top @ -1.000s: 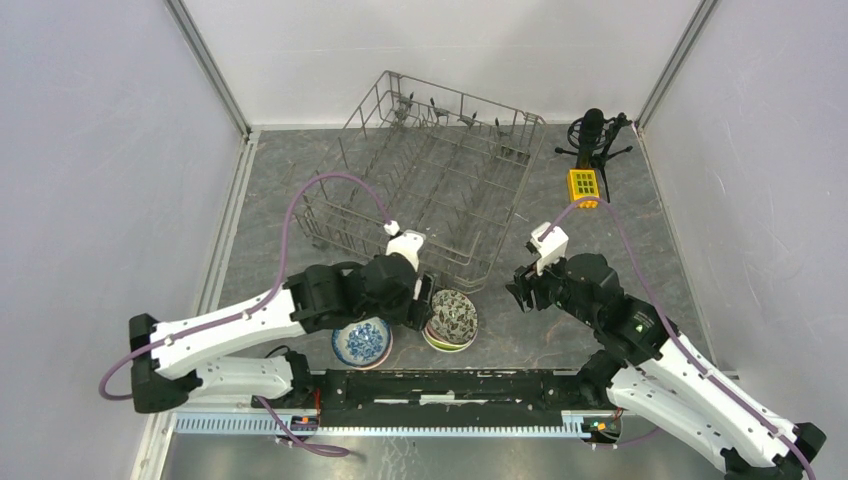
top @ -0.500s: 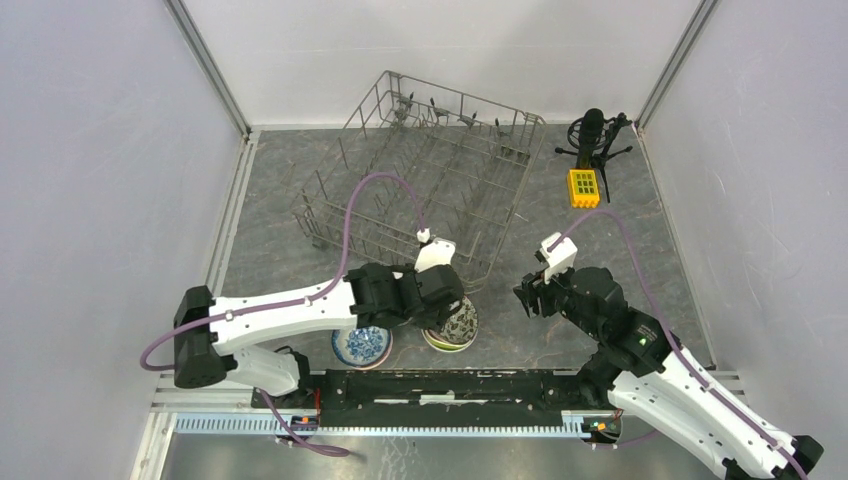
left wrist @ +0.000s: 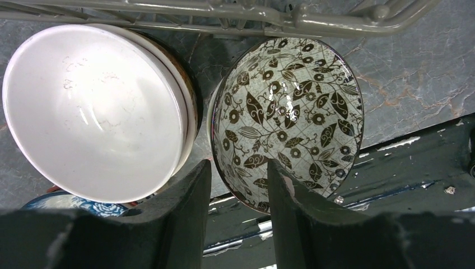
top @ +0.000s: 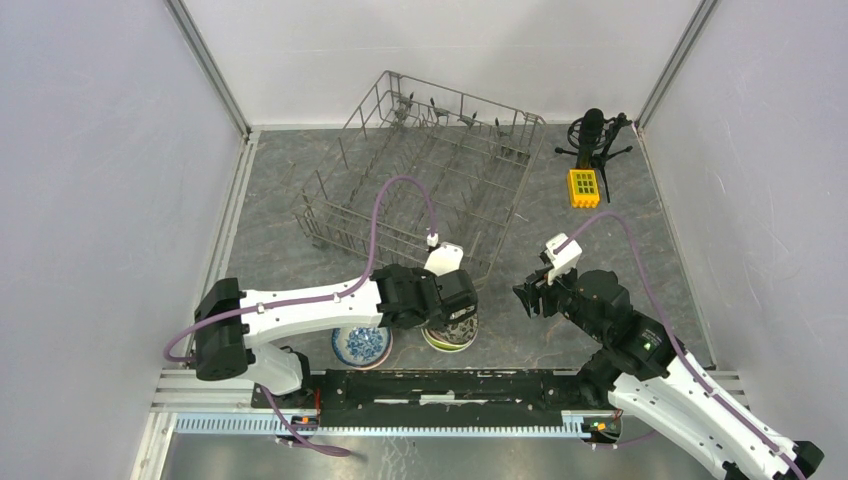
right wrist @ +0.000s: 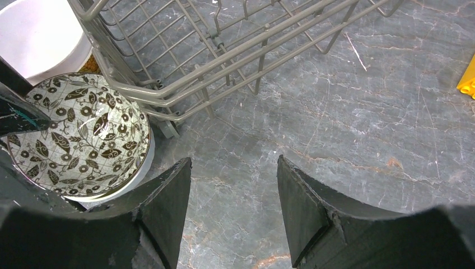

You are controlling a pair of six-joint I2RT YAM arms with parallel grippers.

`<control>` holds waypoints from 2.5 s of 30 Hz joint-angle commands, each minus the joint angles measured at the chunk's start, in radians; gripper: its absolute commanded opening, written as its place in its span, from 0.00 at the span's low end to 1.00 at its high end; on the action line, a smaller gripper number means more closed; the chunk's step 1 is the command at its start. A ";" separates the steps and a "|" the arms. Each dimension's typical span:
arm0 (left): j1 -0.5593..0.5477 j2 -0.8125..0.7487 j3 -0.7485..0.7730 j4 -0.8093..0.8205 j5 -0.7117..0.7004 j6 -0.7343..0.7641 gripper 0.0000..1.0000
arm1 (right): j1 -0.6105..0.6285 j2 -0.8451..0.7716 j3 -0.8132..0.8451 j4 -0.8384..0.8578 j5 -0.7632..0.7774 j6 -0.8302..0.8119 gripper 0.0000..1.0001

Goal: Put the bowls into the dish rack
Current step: Pick up the bowl from the center of the board.

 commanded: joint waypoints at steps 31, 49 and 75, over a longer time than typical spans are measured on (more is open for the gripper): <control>-0.006 0.007 -0.068 0.033 -0.071 -0.061 0.02 | 0.005 0.007 0.003 0.030 -0.021 0.033 0.60; -0.005 -0.179 -0.075 0.134 -0.063 0.009 0.02 | 0.005 -0.012 0.137 -0.033 -0.143 0.041 0.72; -0.003 -0.622 -0.300 0.447 0.034 0.064 0.02 | 0.006 -0.058 -0.028 0.412 -0.622 0.472 0.98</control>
